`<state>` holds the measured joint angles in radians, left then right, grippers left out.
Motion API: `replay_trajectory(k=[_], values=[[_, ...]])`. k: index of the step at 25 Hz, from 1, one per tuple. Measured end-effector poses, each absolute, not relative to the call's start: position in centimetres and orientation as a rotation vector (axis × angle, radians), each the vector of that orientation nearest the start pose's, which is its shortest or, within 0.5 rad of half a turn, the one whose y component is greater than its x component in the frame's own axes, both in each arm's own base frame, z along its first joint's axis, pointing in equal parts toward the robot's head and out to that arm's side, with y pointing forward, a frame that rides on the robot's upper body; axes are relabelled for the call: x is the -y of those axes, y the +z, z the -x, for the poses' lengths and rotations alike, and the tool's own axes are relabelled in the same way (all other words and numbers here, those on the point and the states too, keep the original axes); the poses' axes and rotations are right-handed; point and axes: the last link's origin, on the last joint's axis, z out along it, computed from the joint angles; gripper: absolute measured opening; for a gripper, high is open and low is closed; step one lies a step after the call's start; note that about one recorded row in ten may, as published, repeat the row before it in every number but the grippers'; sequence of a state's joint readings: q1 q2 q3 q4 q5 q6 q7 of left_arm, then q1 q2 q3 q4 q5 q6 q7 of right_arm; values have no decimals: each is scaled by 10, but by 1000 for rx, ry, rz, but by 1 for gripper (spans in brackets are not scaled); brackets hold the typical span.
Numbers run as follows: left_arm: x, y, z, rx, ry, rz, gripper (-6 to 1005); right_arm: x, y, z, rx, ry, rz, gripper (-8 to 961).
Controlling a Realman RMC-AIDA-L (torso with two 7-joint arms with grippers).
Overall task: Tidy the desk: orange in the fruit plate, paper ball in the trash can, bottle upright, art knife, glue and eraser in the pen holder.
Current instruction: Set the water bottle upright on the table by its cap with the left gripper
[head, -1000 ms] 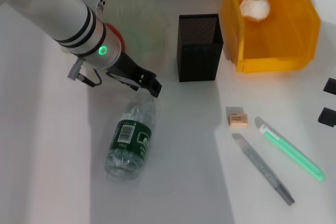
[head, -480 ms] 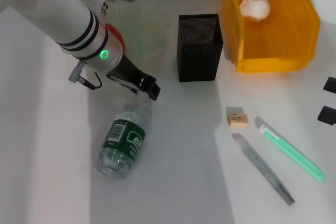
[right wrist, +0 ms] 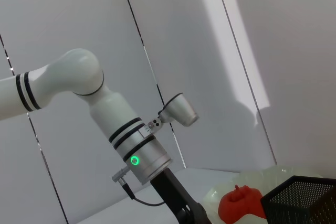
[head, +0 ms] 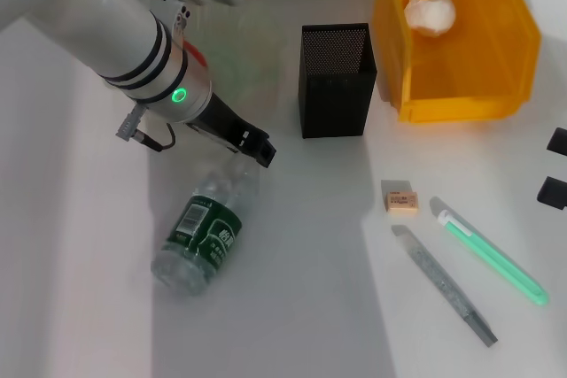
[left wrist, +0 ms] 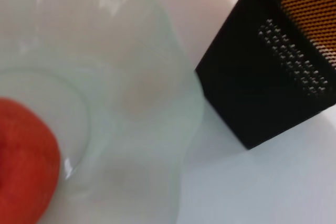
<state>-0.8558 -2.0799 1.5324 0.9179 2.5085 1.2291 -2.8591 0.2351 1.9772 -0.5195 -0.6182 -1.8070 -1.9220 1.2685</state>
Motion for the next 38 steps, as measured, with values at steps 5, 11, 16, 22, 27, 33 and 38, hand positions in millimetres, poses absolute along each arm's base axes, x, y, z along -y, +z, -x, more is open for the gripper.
replay_trajectory(k=[5,11,16,22,27,33,38], values=[[-388,-59,149,1068,344,2503,456,-229,75,-326,-661,1062,2483,851],[-373,-43,152,1016,161,2582,452,-229,75,-326,-662,1064,2477,850],[-363,-33,161,1019,-11,2599,449,-231,73,-325,-662,1065,2475,850],[-354,-24,169,1056,-275,2611,446,-234,70,-321,-659,1098,2472,850],[-346,-19,174,1018,-444,2616,443,-237,70,-318,-662,1115,2472,850],[-337,-16,181,949,-583,2621,438,-237,72,-317,-652,1141,2457,850],[-329,-17,189,861,-756,2614,436,-237,72,-316,-649,1158,2436,850]])
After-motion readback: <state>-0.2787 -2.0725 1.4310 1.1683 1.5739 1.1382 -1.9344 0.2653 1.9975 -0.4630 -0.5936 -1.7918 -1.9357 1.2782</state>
